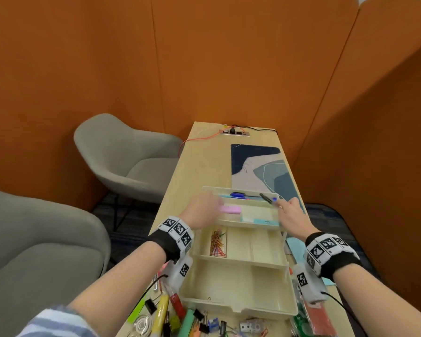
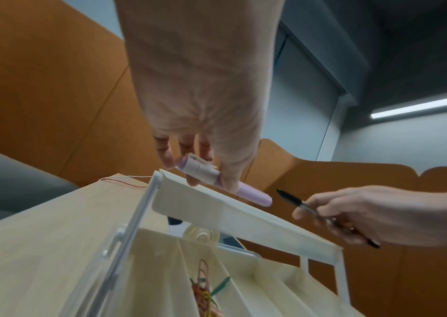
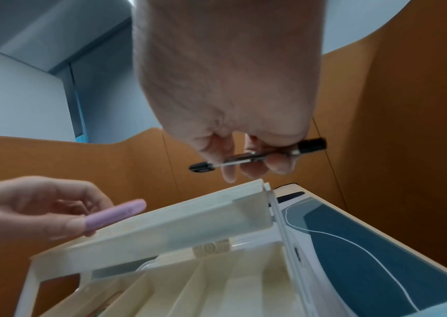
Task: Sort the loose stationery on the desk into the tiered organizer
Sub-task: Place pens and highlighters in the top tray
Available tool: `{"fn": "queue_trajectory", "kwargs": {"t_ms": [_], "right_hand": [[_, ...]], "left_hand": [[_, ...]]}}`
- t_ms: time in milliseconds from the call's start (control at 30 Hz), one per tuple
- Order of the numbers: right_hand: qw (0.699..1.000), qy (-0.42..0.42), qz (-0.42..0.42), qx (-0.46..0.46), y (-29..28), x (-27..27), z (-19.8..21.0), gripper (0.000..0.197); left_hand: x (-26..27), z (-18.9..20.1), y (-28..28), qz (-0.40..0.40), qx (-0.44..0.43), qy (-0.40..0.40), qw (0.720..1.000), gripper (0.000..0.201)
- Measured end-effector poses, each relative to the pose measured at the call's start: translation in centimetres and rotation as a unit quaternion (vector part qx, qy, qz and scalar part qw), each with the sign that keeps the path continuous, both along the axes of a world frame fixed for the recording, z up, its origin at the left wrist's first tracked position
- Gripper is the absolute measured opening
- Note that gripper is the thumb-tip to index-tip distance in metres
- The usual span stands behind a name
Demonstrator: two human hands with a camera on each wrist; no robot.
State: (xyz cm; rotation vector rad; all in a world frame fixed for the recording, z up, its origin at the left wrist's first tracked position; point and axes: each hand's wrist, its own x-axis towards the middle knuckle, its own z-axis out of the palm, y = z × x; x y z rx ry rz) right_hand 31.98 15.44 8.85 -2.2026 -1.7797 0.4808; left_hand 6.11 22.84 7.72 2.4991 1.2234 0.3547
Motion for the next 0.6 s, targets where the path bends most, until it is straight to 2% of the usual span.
{"fn": "queue_trajectory", "kwargs": {"t_ms": [133, 267, 367, 500, 600], "right_hand": [[0.997, 0.032, -0.021, 0.069, 0.7, 0.7, 0.7, 0.035], [0.989, 0.063, -0.038, 0.129, 1.6, 0.7, 1.7, 0.024], [0.994, 0.025, -0.024, 0.102, 3.2, 0.1, 1.9, 0.022], [0.996, -0.052, -0.012, 0.069, 6.2, -1.7, 1.4, 0.022], [0.993, -0.110, 0.009, 0.046, 7.6, -2.7, 0.9, 0.026]], "left_hand": [[1.0, -0.2, 0.6, -0.008, -0.018, 0.054, 0.998, 0.022], [1.0, -0.3, 1.1, 0.010, -0.045, 0.025, 0.999, 0.020], [0.7, -0.1, 0.9, 0.008, -0.081, 0.005, 0.997, 0.019], [-0.3, -0.8, 0.5, 0.014, -0.058, -0.007, 0.998, 0.020], [-0.2, -1.0, 0.2, 0.028, -0.078, -0.017, 0.996, 0.027]]}}
